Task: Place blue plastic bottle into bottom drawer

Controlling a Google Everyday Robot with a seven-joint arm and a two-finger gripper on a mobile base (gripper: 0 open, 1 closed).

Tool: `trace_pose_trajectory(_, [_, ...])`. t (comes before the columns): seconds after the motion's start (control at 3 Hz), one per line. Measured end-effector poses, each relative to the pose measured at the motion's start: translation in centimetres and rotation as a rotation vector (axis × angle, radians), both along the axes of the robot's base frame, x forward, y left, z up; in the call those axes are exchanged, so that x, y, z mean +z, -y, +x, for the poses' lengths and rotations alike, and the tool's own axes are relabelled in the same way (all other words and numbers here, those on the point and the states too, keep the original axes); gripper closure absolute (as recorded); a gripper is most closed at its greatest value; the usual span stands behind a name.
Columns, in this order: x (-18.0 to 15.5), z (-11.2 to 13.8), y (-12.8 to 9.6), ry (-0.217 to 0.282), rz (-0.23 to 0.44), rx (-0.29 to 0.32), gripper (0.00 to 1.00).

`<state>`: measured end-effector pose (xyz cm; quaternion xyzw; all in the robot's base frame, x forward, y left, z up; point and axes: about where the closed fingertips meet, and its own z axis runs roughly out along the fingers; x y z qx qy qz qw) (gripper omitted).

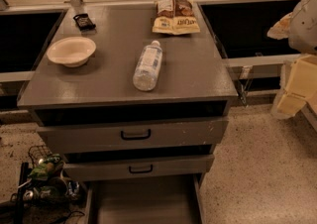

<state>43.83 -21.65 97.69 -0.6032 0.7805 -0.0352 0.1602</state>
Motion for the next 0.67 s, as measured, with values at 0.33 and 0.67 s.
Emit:
trace_pose_trajectory(0.33, [0.3, 1.1, 0.5, 0.009, 0.008, 0.008, 0.00])
trace_pose_trajectory(0.67, [0.8, 4.4, 0.0, 0.009, 0.021, 0.037, 0.00])
